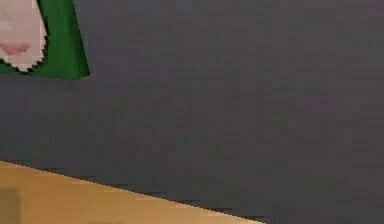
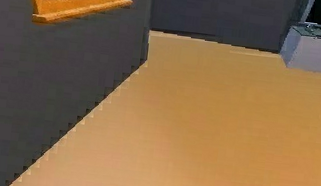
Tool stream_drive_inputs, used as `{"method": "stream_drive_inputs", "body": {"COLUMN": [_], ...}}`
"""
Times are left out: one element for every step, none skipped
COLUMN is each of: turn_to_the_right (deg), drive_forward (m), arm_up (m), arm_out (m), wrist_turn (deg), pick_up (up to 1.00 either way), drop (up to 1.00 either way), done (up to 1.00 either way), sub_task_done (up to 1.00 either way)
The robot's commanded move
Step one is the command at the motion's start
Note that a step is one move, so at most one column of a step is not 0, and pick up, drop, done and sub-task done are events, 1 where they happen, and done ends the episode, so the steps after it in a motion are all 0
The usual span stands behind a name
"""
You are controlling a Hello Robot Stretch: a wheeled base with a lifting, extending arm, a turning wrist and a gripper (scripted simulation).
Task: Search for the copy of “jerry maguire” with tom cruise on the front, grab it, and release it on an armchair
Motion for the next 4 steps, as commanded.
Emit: {"method": "stream_drive_inputs", "body": {"turn_to_the_right": [-27.0,0.0,-42.0,0.0], "drive_forward": [0.00,0.15,0.00,0.25], "arm_up": [0.00,0.00,0.00,0.00], "arm_out": [0.00,0.00,0.00,0.00], "wrist_turn": [0.0,0.0,0.0,0.0], "pick_up": [0.00,0.00,0.00,0.00], "drop": [0.00,0.00,0.00,0.00], "done": [0.00,0.00,0.00,0.00], "sub_task_done": [0.00,0.00,0.00,0.00]}}
